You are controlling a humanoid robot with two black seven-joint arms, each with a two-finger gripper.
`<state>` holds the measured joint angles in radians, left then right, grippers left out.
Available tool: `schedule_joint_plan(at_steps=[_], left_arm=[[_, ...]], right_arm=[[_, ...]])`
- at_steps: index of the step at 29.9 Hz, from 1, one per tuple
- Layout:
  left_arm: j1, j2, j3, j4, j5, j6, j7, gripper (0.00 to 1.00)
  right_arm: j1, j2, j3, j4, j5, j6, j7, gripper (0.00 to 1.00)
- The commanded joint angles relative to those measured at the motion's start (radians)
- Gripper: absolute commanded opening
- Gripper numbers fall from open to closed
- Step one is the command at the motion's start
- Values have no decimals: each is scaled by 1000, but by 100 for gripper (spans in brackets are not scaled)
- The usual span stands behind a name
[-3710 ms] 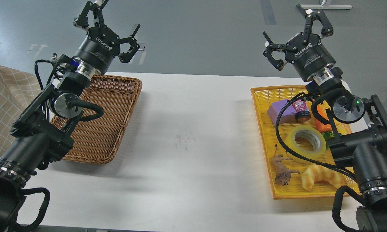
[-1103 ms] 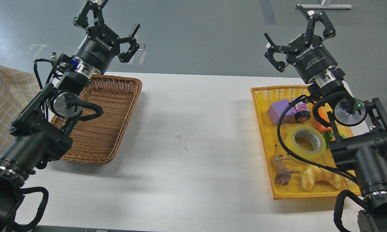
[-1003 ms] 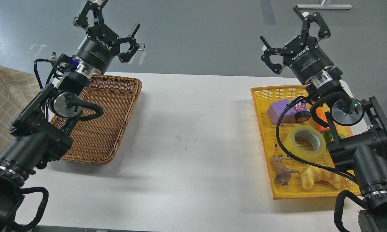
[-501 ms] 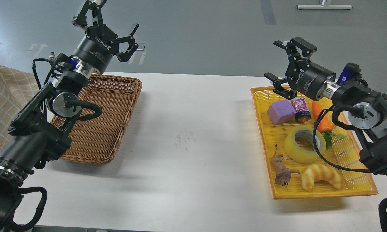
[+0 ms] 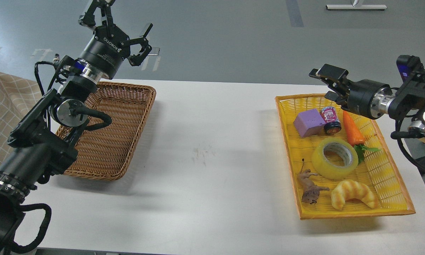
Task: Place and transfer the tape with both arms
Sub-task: 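Move the right gripper down toward the tape roll in the yellow basket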
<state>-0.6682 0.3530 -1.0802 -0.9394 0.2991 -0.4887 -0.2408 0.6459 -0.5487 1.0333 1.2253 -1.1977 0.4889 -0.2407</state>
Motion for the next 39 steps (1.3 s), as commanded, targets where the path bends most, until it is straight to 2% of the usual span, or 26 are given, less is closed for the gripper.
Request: schedule_joint_plan(at_steps=[1, 8, 12, 25, 32, 39], left_arm=[[-1, 0, -1, -1, 0, 0, -2, 98], [1, -5, -1, -1, 0, 0, -5, 98], [1, -3, -1, -2, 0, 0, -5, 98], [1, 0, -4, -1, 0, 0, -6, 98], [-1, -2, -3, -1, 0, 0, -5, 98], [-1, 0, -4, -2, 2, 0, -5, 98]], right_arm=[[-15, -91, -7, 62, -8, 0, 3, 100], [-65, -207, -10, 100, -152, 0, 5, 100], [-81, -281, -10, 147, -158, 0, 8, 100], [-149, -336, -7, 154, -160, 0, 1, 100], [-183, -356, -10, 158, -233, 0, 3, 99], [-206, -356, -87, 198, -289, 0, 6, 97]])
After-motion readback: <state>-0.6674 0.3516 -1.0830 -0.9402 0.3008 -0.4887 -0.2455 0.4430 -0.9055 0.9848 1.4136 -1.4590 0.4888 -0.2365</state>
